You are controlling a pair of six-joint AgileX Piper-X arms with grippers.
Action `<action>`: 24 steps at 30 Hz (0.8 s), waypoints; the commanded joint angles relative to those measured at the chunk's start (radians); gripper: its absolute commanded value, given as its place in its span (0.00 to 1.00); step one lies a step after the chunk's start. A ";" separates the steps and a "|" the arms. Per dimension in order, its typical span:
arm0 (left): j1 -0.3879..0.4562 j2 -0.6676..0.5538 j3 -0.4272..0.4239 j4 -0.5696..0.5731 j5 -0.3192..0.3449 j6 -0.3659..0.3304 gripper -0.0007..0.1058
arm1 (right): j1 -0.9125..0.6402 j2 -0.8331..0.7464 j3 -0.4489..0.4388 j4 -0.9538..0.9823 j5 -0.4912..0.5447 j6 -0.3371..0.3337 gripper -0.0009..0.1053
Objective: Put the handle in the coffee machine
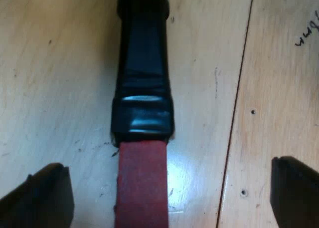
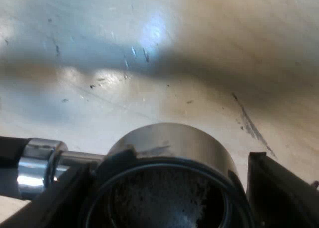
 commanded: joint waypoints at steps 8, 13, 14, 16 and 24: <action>-0.001 0.001 -0.001 -0.022 0.041 0.005 0.77 | 0.000 -0.016 -0.011 0.019 -0.024 0.003 0.01; -0.001 0.001 0.004 -0.038 0.051 0.005 0.77 | 0.000 -0.020 -0.011 0.019 -0.040 0.000 0.01; -0.001 0.001 0.009 -0.042 0.051 0.005 0.77 | 0.002 -0.024 -0.011 0.019 -0.040 -0.002 0.01; -0.001 0.001 0.020 -0.046 0.053 0.008 0.77 | 0.003 -0.031 -0.014 0.019 -0.040 -0.006 0.01; -0.001 0.001 0.079 -0.130 0.060 0.074 0.77 | 0.003 -0.060 -0.019 0.019 -0.071 -0.008 0.01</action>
